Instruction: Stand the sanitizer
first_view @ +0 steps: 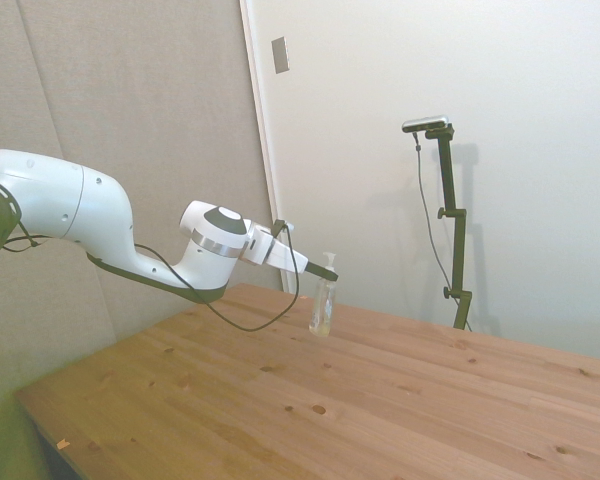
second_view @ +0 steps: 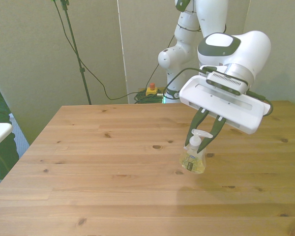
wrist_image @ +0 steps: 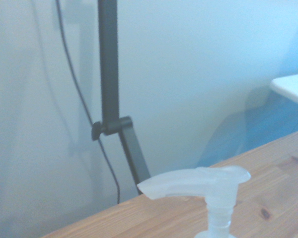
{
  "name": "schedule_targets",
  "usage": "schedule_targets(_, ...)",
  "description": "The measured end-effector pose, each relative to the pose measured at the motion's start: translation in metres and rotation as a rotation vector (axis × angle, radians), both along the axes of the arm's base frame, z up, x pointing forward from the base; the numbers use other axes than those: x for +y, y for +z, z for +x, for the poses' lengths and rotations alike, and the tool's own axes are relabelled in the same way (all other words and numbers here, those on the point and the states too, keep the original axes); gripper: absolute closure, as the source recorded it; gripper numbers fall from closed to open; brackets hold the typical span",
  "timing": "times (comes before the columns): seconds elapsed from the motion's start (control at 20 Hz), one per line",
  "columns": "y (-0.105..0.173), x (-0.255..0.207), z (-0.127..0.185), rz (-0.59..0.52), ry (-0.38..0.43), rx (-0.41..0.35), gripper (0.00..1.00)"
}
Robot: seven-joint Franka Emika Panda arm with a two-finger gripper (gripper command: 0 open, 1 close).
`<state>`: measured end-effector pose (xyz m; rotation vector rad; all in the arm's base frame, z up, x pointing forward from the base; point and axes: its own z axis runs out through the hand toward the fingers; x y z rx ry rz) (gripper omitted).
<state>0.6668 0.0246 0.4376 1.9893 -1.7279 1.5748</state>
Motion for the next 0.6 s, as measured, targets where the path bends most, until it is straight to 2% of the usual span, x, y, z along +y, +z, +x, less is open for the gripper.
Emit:
schedule_targets(0.2, -0.036, 0.010, -0.010, -0.023, -0.023, -0.019, 1.00)
schedule_targets(0.6, -0.048, 0.003, -0.020, -0.021, -0.039, -0.057, 1.00)
